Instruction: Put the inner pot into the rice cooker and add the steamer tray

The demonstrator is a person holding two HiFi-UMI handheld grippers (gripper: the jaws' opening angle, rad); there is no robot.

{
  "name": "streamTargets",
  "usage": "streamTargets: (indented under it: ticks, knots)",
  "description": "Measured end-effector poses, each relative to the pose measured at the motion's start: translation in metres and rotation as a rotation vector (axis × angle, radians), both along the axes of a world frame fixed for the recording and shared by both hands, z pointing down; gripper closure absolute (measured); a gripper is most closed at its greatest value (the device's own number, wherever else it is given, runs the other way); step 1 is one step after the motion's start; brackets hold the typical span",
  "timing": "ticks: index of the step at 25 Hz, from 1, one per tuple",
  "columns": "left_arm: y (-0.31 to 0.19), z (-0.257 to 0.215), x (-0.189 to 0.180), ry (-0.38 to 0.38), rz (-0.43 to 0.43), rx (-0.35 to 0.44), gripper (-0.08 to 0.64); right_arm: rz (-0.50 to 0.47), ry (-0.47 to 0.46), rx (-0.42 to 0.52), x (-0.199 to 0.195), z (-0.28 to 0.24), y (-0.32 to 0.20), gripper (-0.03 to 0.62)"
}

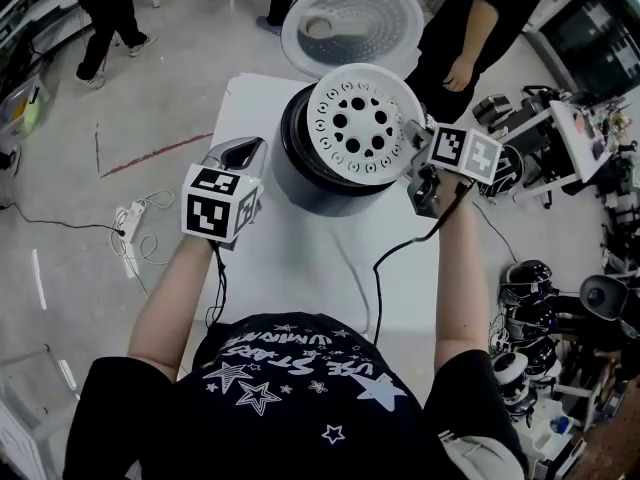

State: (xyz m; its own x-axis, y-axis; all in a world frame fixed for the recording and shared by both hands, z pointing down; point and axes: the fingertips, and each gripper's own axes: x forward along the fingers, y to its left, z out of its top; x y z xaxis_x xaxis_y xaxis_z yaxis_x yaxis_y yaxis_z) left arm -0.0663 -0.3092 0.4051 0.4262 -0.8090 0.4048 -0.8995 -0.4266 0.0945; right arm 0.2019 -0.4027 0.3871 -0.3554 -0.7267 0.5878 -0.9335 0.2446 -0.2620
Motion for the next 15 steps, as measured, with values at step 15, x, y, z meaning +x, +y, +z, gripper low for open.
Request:
streamTargets:
  ticks: [15]
  knots:
    - [-0.014, 0.013, -0.001, 0.001, 0.008, -0.036, 0.557, -0.073, 0.149, -0.075, -0.017, 0.038, -0.017, 0.534]
